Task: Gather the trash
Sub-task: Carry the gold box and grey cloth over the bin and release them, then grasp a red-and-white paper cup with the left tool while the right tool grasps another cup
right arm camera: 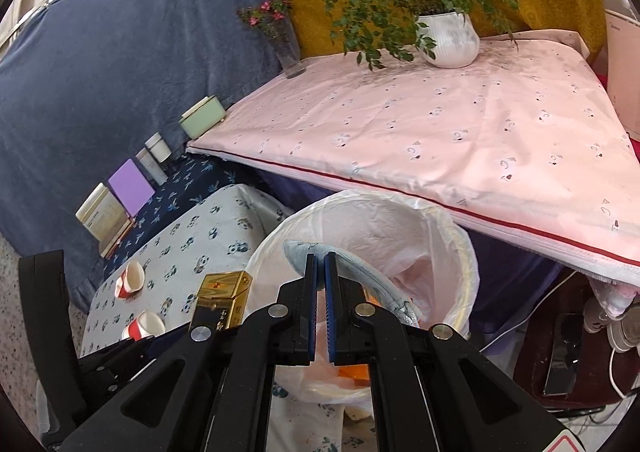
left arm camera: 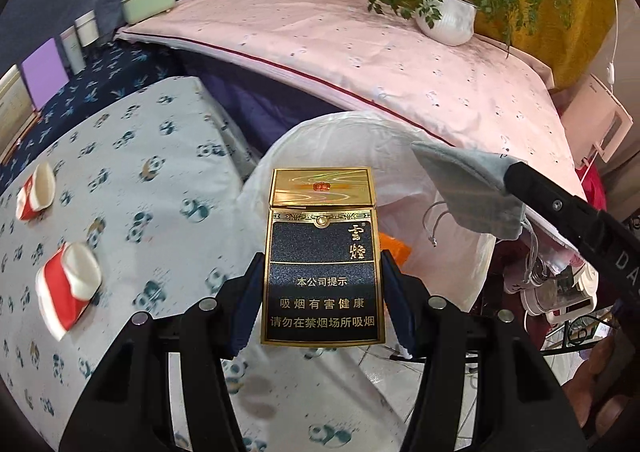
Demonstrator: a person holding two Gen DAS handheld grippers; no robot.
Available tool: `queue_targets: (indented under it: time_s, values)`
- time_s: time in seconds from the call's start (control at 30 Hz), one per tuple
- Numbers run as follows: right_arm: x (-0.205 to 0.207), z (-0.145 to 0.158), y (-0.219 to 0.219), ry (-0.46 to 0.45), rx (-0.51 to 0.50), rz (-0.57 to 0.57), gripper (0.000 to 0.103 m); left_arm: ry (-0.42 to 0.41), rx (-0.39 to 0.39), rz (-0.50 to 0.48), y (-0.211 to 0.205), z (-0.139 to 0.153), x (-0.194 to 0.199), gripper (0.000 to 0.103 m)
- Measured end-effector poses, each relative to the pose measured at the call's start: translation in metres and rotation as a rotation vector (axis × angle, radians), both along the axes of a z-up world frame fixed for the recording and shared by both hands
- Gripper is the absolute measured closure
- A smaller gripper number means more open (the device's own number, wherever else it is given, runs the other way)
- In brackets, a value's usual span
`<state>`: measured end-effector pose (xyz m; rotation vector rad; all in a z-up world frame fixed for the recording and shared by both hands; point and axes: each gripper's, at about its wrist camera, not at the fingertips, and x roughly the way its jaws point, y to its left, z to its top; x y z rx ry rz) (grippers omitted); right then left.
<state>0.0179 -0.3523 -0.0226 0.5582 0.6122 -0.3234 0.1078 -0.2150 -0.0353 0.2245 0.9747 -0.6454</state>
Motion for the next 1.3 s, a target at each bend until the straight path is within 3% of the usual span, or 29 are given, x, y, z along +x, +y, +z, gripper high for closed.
queue_targets:
  time_s: [0.07, 0.2, 0.73, 0.9, 1.0, 1.3]
  values:
    - [0.001, 0.000, -0.008, 0.003, 0.005, -0.016, 0.099, 0.009, -0.004, -0.010, -0.008, -0.002, 0.004, 0.047]
    - [0.007, 0.001, -0.016, 0.008, 0.006, -0.025, 0.098, -0.003, -0.012, 0.013, -0.014, 0.000, 0.014, 0.027]
    - [0.031, 0.018, -0.002, 0.011, -0.028, -0.010, 0.081, -0.024, -0.034, 0.112, 0.030, 0.012, 0.042, 0.022]
    - [0.041, 0.022, 0.015, 0.011, -0.037, 0.017, 0.071, -0.047, -0.016, 0.158, 0.057, 0.014, 0.049, 0.020]
    - [0.050, 0.024, 0.028, 0.013, -0.039, 0.041, 0.069, -0.059, -0.005, 0.201, 0.078, 0.013, 0.054, 0.016]
    - [0.077, 0.022, 0.078, 0.031, -0.041, 0.131, 0.065, -0.047, 0.023, 0.325, 0.139, 0.004, 0.071, 0.015]
